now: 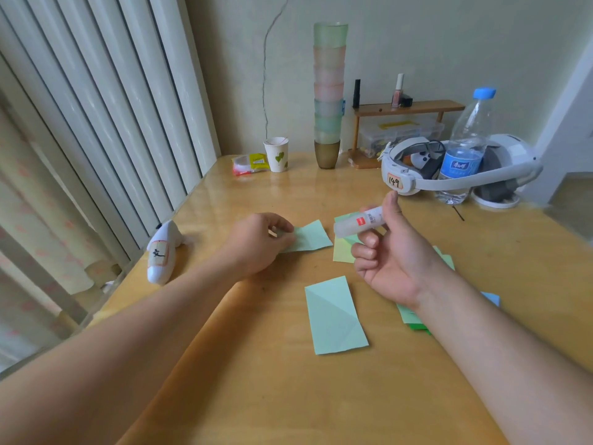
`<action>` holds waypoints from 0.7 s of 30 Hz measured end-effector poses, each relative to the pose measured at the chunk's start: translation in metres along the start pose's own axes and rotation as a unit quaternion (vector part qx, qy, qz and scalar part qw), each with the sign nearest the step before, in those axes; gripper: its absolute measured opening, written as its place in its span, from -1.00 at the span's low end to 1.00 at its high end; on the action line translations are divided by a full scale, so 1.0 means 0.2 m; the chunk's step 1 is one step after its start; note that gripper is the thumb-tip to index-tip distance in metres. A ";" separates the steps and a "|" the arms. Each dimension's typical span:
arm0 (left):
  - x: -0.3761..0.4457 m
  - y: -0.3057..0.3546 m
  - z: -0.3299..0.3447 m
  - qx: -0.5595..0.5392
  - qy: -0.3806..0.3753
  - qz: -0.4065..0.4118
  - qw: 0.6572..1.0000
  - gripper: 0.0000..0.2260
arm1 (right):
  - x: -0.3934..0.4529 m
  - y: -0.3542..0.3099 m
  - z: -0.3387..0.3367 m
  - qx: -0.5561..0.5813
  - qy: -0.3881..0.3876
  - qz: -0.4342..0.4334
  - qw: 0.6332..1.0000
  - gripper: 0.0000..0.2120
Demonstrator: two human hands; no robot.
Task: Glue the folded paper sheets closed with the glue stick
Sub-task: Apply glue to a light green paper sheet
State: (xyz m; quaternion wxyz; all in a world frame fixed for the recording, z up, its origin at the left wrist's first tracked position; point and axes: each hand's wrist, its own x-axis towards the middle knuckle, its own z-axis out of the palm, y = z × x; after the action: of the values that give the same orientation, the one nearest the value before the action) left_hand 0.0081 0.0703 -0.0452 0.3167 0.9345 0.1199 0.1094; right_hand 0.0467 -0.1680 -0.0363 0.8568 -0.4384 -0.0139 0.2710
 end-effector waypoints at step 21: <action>-0.29 -0.06 0.07 0.173 -0.096 0.130 0.972 -0.40 | -0.01 0.05 0.08 -0.194 -0.047 -0.018 0.980 -0.76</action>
State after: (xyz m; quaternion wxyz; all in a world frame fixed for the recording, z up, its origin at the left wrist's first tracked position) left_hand -0.0448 0.0541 -0.0703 0.1438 0.9888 -0.0162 0.0367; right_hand 0.0359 -0.1535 -0.0341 0.7588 -0.5824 -0.1147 0.2679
